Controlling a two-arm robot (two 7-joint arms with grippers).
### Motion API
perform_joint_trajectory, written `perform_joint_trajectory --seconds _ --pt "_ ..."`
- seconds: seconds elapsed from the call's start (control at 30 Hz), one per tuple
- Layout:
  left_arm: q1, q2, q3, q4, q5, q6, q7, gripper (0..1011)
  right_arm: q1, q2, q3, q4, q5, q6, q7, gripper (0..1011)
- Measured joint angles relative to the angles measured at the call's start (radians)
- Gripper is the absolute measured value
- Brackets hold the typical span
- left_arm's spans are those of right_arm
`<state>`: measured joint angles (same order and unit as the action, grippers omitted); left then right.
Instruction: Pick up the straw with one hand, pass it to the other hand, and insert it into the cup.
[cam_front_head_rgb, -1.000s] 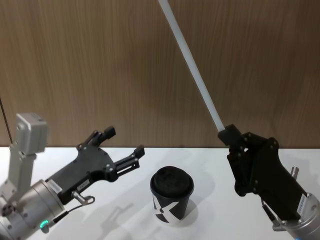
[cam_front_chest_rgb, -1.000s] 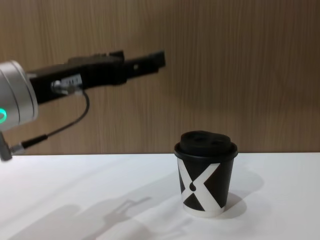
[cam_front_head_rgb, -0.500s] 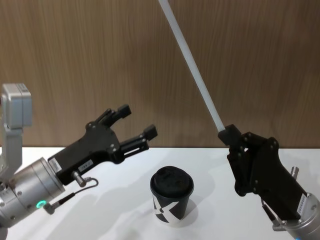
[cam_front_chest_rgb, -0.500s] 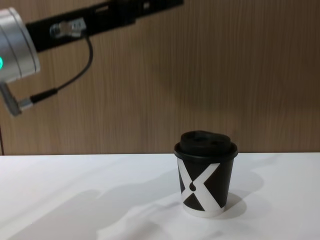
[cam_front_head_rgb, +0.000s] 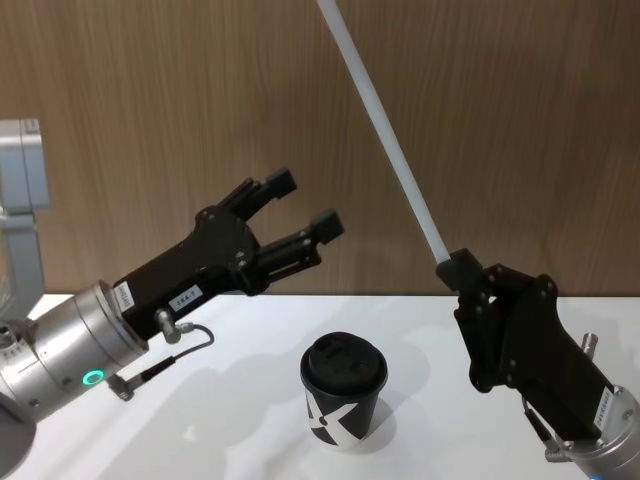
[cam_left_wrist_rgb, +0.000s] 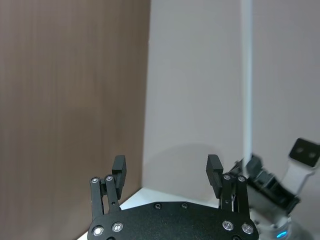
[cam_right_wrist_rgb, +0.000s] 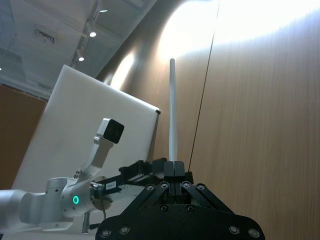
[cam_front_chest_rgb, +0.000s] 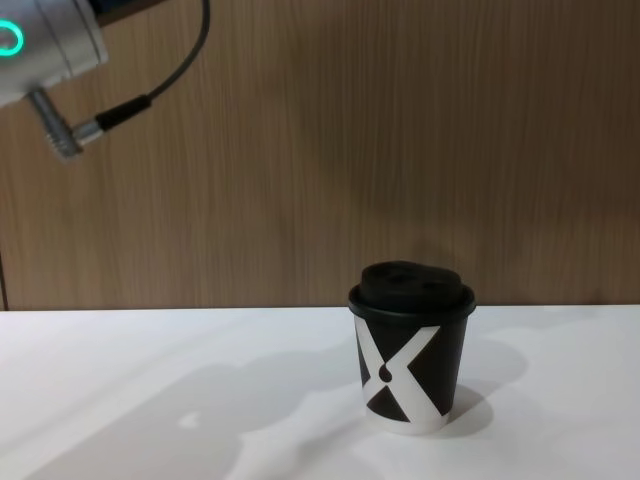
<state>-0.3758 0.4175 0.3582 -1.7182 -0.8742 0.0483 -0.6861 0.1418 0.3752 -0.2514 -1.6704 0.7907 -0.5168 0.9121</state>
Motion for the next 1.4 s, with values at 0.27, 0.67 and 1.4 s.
perform_joint_trajectory --seconds 0.27,0.67,1.4 --pt "-0.021 -0.015 0.015 0.001 -0.056 0.015 -0.046 1003 0.000 0.000 0.000 0.000 0.000 0.000 0.000 4" --pt "-0.046 -0.032 0.041 0.004 -0.115 0.028 -0.106 1003 0.000 0.000 0.000 0.000 0.000 0.000 0.000 4" --pt "-0.082 -0.037 0.076 0.023 -0.165 0.006 -0.222 1003 0.000 0.000 0.000 0.000 0.000 0.000 0.000 4"
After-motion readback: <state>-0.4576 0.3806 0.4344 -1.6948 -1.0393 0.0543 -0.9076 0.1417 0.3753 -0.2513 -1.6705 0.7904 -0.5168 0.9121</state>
